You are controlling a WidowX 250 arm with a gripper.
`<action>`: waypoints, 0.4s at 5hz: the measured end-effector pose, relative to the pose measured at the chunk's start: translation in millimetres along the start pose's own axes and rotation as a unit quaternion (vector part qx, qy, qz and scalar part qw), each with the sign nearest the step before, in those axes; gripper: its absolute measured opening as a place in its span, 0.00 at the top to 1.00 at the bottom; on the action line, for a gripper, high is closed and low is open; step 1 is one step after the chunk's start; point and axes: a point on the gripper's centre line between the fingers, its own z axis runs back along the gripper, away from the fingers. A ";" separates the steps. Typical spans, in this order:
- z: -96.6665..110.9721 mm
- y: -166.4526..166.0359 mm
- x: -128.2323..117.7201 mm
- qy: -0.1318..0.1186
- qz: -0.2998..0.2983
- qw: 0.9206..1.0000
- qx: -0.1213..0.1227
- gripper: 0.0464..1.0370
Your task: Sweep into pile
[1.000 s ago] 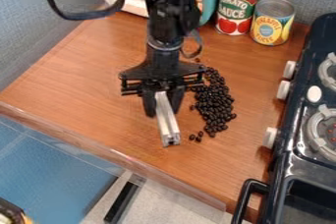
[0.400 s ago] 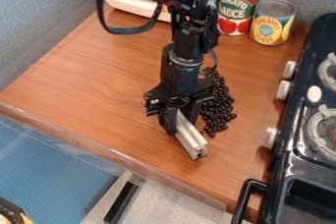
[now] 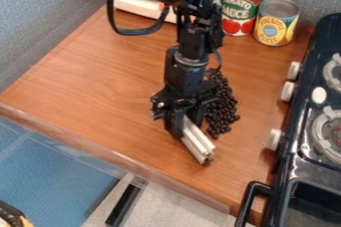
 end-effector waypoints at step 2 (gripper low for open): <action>-6.4 26.7 -13.8 -0.001 -0.021 1.000 0.002 0.66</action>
